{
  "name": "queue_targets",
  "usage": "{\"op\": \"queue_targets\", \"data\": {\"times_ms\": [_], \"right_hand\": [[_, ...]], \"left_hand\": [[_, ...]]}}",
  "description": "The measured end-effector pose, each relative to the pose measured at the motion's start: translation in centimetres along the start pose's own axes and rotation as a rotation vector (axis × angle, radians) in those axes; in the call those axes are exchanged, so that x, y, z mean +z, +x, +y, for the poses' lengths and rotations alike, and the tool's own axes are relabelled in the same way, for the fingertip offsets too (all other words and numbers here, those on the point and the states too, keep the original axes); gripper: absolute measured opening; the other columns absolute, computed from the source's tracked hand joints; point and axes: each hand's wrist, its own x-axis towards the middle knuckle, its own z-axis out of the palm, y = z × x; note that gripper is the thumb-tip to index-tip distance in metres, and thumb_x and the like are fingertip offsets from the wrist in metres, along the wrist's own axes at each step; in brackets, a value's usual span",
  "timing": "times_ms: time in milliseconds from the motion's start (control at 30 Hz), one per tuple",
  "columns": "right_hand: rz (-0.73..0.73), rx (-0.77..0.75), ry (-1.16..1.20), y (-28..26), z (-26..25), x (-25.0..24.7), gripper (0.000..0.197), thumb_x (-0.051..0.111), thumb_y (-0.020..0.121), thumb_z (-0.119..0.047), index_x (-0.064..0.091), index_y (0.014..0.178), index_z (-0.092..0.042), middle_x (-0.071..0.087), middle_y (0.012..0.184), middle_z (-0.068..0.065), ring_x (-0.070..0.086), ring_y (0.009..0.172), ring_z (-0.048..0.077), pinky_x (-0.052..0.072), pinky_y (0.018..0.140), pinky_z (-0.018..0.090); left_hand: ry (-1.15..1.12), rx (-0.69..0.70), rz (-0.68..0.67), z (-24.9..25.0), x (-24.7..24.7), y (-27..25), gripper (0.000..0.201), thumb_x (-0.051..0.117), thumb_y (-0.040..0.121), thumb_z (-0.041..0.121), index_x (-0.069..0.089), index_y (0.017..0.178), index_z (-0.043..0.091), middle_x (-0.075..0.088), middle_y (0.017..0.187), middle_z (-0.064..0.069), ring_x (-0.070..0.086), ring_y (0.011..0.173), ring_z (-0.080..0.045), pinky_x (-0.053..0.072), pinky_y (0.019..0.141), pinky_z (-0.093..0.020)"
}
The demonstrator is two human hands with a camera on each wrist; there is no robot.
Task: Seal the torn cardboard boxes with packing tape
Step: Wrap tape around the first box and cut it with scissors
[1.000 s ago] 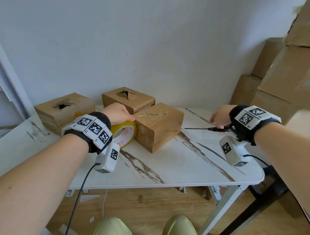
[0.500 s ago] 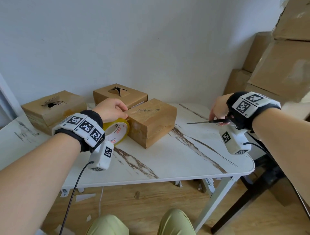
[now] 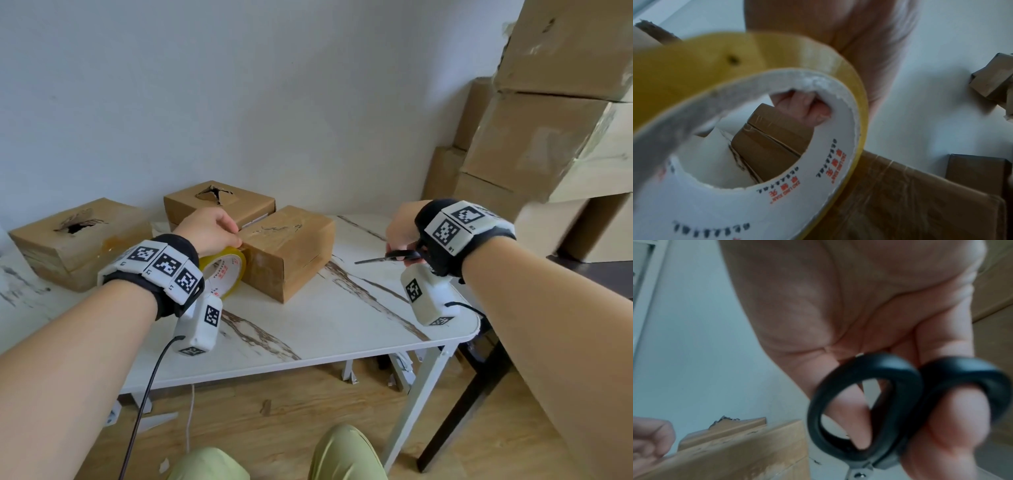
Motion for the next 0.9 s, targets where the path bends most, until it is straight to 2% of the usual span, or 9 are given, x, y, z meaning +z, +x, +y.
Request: {"op": "queue_targets", "data": {"times_ms": [67,167,300,433,533,633,700,800,900], "right_hand": [[0.066,0.035,0.172,1.0,-0.1,0.8,0.027,0.054,0.091,-0.023,0.055,0.065,-0.014,0.055,0.061,-0.003,0.054,0.062,0.022,0.051,0.074,0.03],[0.107,-0.013,0.173,0.7,-0.4,1.6,0.027,0.054,0.088,-0.021,0.056,0.061,-0.016,0.058,0.063,0.0,0.054,0.061,0.023,0.049,0.069,0.031],[0.013,-0.001,0.503,-0.2,-0.7,2.6,0.01,0.068,0.081,-0.011,0.061,0.075,-0.007,0.064,0.095,0.014,0.064,0.092,0.028,0.052,0.092,0.04],[-0.04,0.078,0.472,-0.4,1.7,3.2,0.024,0.073,0.081,-0.025,0.065,0.077,-0.003,0.07,0.063,0.005,0.062,0.051,0.014,0.055,0.073,0.031],[0.128,0.108,0.713,-0.7,3.8,3.1,0.022,0.072,0.082,-0.019,0.07,0.094,-0.002,0.073,0.079,0.013,0.06,0.06,0.02,0.056,0.076,0.034],[0.322,0.077,0.941,-1.4,4.0,2.9,0.008,0.072,0.081,-0.015,0.071,0.087,-0.01,0.069,0.065,0.006,0.055,0.045,0.016,0.05,0.046,0.022],[0.336,0.035,1.055,-1.8,3.3,2.9,0.007,0.073,0.08,-0.013,0.069,0.085,-0.011,0.069,0.064,0.006,0.053,0.038,0.013,0.043,0.038,0.018],[0.33,-0.029,1.12,-2.1,2.3,2.3,0.01,0.078,0.076,-0.014,0.069,0.08,-0.012,0.065,0.061,0.008,0.05,0.032,0.01,0.038,0.035,0.015],[0.342,-0.084,1.132,-2.3,1.1,1.0,0.015,0.08,0.073,-0.018,0.069,0.081,-0.013,0.066,0.063,0.008,0.054,0.041,0.012,0.043,0.042,0.02]], "left_hand": [[-0.003,0.005,-0.022,0.2,0.0,-0.3,0.008,0.069,0.082,0.012,0.063,0.084,0.017,0.058,0.097,-0.001,0.051,0.098,-0.02,0.039,0.084,-0.032],[-0.062,-0.015,-0.058,0.3,-0.1,-0.6,0.008,0.068,0.083,0.009,0.066,0.078,0.016,0.059,0.096,-0.001,0.049,0.098,-0.018,0.037,0.087,-0.031],[-0.133,-0.049,-0.054,0.1,0.0,-0.9,0.011,0.068,0.082,0.007,0.069,0.078,0.017,0.061,0.1,-0.002,0.05,0.101,-0.019,0.038,0.093,-0.034],[-0.152,-0.05,-0.048,0.1,0.0,-0.9,0.007,0.068,0.083,0.01,0.072,0.087,0.015,0.06,0.099,-0.001,0.048,0.1,-0.017,0.036,0.091,-0.031],[-0.173,-0.053,-0.065,0.3,0.0,-0.9,0.01,0.065,0.085,0.01,0.072,0.09,0.016,0.059,0.096,0.002,0.047,0.101,-0.017,0.035,0.091,-0.03],[-0.159,-0.054,-0.088,0.6,-0.3,-0.9,0.015,0.061,0.087,0.009,0.072,0.094,0.015,0.06,0.104,0.0,0.047,0.105,-0.018,0.035,0.1,-0.033],[-0.15,-0.052,-0.102,0.5,-0.4,-1.0,0.016,0.06,0.087,0.009,0.072,0.093,0.017,0.06,0.104,0.0,0.048,0.105,-0.017,0.035,0.103,-0.035],[-0.146,-0.039,-0.104,0.3,-0.5,-1.1,0.016,0.061,0.087,0.008,0.072,0.09,0.018,0.061,0.103,0.0,0.049,0.104,-0.017,0.035,0.103,-0.034],[-0.142,-0.029,-0.107,0.3,-0.5,-1.1,0.016,0.06,0.087,0.009,0.072,0.088,0.02,0.061,0.104,0.0,0.05,0.105,-0.018,0.036,0.102,-0.034]]}}
